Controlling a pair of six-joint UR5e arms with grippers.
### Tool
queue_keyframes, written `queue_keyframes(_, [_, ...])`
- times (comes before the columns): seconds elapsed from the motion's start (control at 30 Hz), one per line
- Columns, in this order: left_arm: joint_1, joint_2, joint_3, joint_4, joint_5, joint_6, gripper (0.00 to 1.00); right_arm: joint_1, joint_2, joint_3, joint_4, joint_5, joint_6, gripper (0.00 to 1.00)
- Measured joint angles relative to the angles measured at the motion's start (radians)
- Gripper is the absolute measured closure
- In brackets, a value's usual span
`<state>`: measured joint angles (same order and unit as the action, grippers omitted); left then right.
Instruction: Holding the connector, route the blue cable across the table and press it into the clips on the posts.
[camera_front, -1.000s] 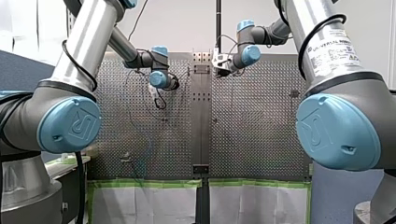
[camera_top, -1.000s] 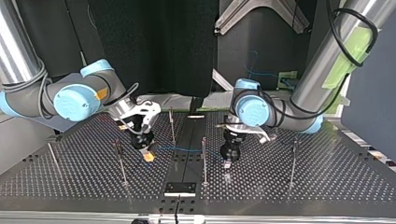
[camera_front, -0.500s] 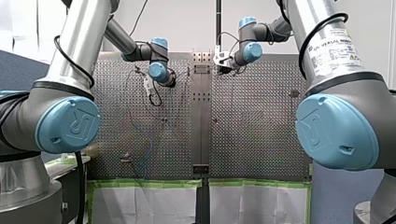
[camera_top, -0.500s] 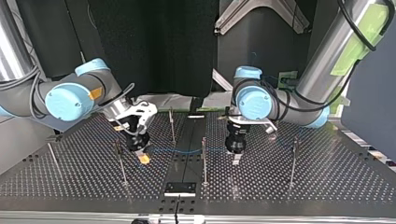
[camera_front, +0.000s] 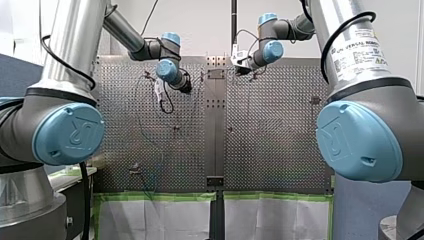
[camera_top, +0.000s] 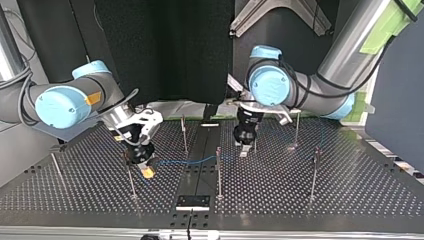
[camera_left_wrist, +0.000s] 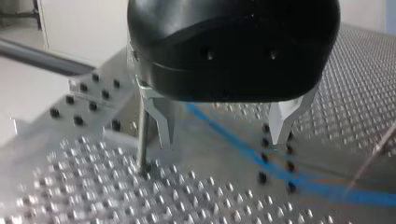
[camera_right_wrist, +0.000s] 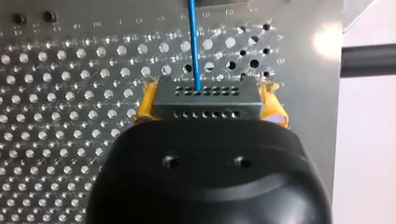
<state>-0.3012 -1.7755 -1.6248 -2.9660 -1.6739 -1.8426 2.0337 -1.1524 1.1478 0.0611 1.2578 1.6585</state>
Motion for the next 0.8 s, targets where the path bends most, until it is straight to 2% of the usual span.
queue_keyframes(0.27, [-0.035,0.062,-0.005,-0.031,-0.003,-0.016,0.0,0.001,0.001,0.001,0.0,0.0,0.0,1.0])
queue_keyframes(0.57, [-0.064,0.098,-0.005,-0.05,-0.046,-0.015,0.0,0.004,0.002,0.001,0.0,0.0,0.0,1.0])
queue_keyframes(0.8, [-0.09,0.145,-0.005,-0.026,-0.022,-0.016,0.0,0.003,0.003,0.001,-0.001,0.0,0.002,1.0])
